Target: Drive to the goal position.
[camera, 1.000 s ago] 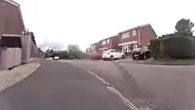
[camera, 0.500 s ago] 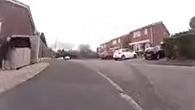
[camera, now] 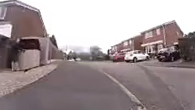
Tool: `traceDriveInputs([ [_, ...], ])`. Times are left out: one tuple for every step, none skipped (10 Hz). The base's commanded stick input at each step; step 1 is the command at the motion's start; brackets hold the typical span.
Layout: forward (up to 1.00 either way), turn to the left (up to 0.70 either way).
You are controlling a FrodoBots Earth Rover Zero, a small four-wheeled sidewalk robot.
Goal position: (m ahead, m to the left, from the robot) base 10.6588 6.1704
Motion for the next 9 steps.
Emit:
traceDriveInputs([
  [1.0, 0.01],
  [1.0, 0.06],
  [1.0, 0.34],
  [1.0, 0.4],
  [1.0, 0.4],
  [1.0, 0.4],
  [1.0, 0.4],
  [1.0, 0.4],
  [1.0, 0.4],
])
